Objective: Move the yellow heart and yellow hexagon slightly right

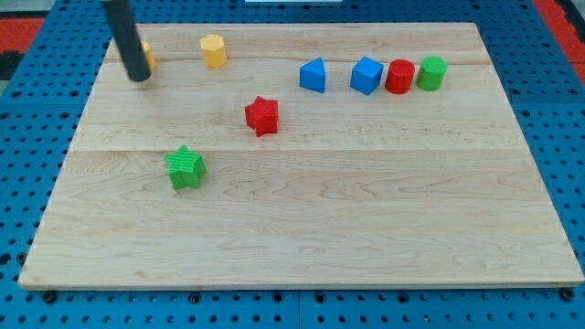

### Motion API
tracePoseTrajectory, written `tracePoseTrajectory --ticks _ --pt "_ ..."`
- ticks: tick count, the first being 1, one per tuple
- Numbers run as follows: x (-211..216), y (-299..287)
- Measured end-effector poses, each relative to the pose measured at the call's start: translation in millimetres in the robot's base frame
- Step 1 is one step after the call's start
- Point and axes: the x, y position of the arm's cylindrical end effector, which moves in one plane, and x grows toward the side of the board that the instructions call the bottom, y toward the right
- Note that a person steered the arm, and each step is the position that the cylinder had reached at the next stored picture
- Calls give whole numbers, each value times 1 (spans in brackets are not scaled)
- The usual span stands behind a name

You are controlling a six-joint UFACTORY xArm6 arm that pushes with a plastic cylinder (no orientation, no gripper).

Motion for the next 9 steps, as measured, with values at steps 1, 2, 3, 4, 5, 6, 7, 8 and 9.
tracePoseTrajectory --ticks 1,2,3,4,5,6,7,8,9 --pt "-22 -74" --pt "-51 -69" --pt "-54 -1" --pt "-65 75" --pt "-78 101" --pt "-102 47" --pt "-127 37" --pt "-129 114" --pt "-107 116"
